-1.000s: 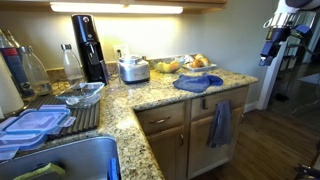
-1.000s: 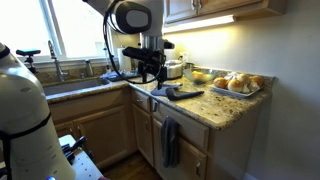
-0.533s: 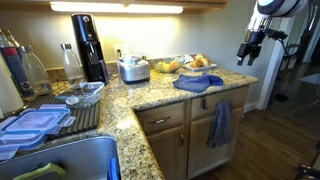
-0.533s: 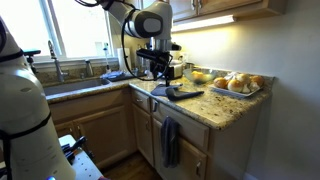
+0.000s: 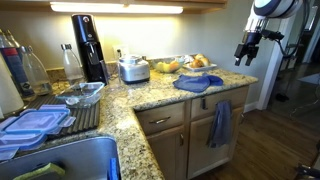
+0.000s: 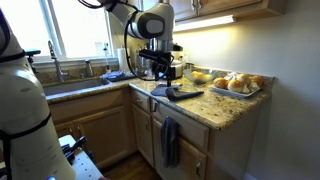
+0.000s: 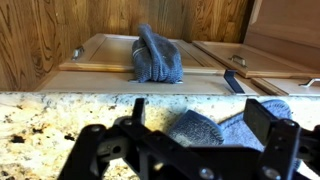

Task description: Pick up the blue towel on the right and hang it on the top right drawer

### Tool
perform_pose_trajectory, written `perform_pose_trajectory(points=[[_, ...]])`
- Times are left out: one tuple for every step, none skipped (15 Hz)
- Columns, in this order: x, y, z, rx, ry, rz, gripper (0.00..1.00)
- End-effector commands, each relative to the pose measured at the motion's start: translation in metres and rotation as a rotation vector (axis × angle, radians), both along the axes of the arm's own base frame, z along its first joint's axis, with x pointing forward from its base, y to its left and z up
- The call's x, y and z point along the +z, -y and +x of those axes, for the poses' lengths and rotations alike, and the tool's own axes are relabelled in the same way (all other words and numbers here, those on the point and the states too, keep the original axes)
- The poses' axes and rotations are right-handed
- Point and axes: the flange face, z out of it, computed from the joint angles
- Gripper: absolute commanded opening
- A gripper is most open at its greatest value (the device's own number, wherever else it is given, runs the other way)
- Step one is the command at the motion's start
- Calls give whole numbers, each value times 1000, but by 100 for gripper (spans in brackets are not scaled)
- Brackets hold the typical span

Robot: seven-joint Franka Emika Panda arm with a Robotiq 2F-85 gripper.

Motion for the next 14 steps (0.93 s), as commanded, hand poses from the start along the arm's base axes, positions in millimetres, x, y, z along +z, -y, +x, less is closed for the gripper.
perform_pose_trajectory(points=[[-6, -3, 20, 9, 42, -21, 100], [-8, -5, 29, 12, 54, -33, 100], [-11, -5, 36, 11, 61, -41, 100], [-17, -4, 45, 3, 59, -51, 100], [-20, -3, 51, -6, 58, -59, 100], [-26, -1, 61, -26, 54, -71, 100], [-30, 1, 68, -33, 52, -80, 100], [-36, 3, 77, -51, 43, -87, 100], [-40, 5, 85, -67, 39, -95, 100], [-45, 9, 94, -93, 22, -101, 100], [-49, 11, 101, -111, 13, -101, 100], [-53, 14, 110, -138, 7, -103, 100], [-55, 15, 118, -156, 6, -102, 100], [-57, 16, 126, -178, 12, -100, 100]])
